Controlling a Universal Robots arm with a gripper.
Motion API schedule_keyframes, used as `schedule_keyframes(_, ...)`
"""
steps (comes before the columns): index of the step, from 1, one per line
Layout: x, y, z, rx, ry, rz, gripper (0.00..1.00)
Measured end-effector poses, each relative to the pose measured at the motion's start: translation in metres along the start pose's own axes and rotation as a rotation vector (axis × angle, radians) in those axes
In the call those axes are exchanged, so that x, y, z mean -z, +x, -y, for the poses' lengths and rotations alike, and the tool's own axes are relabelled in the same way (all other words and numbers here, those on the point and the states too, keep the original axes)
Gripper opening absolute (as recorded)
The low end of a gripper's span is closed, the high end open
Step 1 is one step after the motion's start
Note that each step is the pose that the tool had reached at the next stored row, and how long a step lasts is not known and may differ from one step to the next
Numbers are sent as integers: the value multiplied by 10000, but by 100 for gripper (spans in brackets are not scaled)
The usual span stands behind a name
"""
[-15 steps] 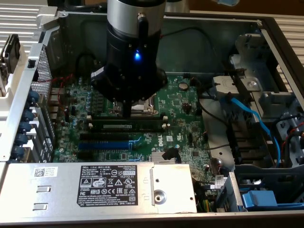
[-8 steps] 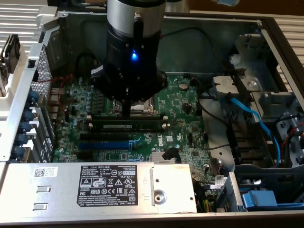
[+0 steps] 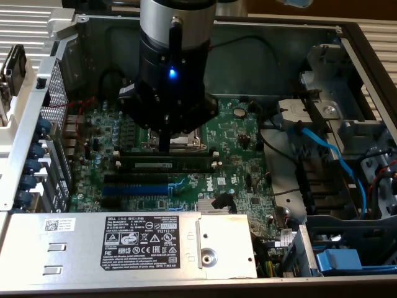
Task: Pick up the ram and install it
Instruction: 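Press down the ram until it locks into place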
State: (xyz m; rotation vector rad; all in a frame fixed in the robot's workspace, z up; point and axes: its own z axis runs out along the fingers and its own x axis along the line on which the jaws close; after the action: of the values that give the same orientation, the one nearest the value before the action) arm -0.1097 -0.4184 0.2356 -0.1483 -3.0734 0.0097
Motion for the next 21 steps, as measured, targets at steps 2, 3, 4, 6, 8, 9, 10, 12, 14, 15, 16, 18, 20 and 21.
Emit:
schedule_keyframes(2, 0, 0, 0, -14, -1, 0, 10)
schedule_keyframes(3, 0, 0, 0, -17, -1, 0, 10)
schedule_keyframes(4, 0, 0, 0, -16, -1, 0, 10)
schedule_keyframes(6, 0, -6, 0, -24, -1, -1, 10)
schedule_keyframes(8, 2, -25, -1, -42, -1, 0, 10)
schedule_keyframes(9, 2, -33, 1, -49, -2, 0, 10)
schedule_keyframes(10, 2, -38, 7, -55, -2, 0, 10)
schedule_keyframes(12, 2, -42, 33, -65, -3, 0, 10)
schedule_keyframes(14, 2, -48, 68, -72, -4, 0, 10)
schedule_keyframes(15, 2, -51, 75, -74, -4, 0, 10)
schedule_keyframes(16, 3, -52, 78, -77, -3, -1, 10)
schedule_keyframes(18, 3, -53, 79, -79, -4, -1, 10)
schedule_keyframes(20, 3, -54, 82, -77, -4, -1, 10)
schedule_keyframes(21, 3, -54, 86, -77, -4, 0, 10)
